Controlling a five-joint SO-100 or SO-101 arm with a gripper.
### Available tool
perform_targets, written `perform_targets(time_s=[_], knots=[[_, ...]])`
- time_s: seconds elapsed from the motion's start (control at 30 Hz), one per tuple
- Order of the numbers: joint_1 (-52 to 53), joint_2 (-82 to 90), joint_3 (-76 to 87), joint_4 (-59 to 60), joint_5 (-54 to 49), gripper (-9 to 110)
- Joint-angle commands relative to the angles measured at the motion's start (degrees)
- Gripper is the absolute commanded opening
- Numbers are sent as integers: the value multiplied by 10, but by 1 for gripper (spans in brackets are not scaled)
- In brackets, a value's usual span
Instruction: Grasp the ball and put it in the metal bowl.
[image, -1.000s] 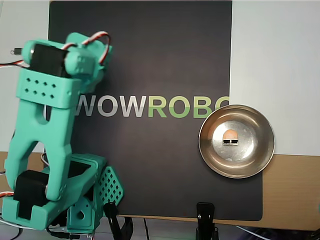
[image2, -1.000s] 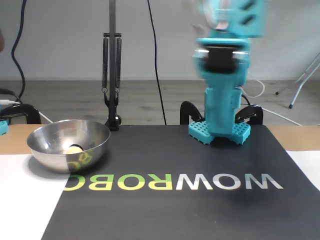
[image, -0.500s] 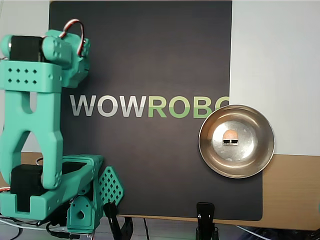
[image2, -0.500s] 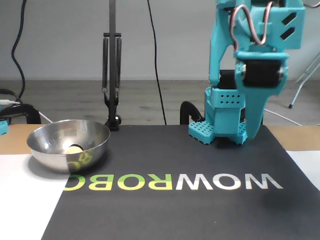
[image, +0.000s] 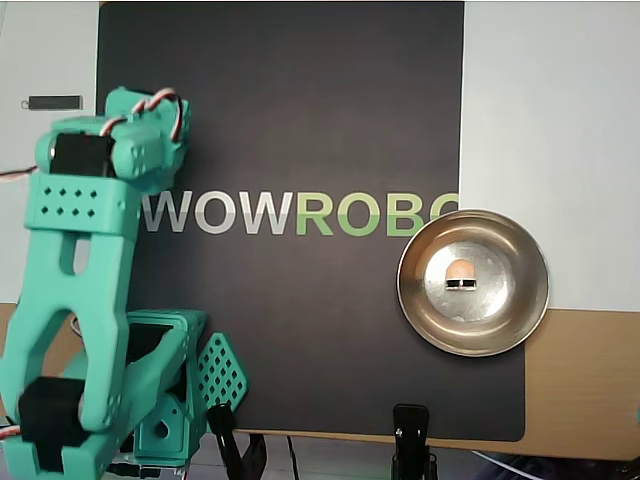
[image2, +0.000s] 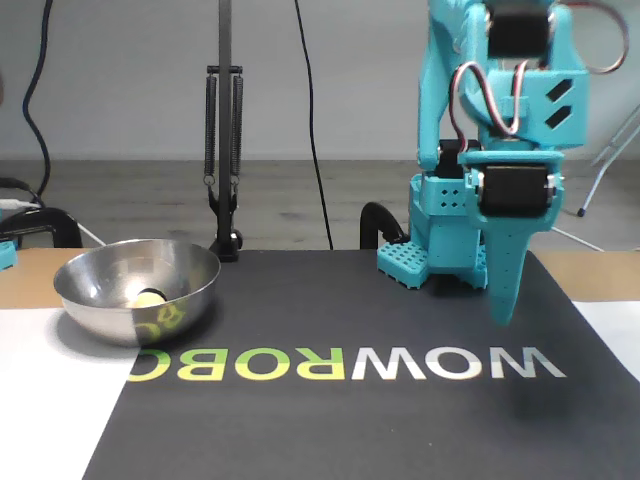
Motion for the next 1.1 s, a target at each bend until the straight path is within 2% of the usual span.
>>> perform_targets(time_s=[0.0, 0.6, 0.87, 1.07], knots=[[-1, 69, 62, -47, -4, 0], [-1, 382, 413, -356, -4, 0], [2, 503, 437, -311, -4, 0], [1, 563, 478, -320, -4, 0]])
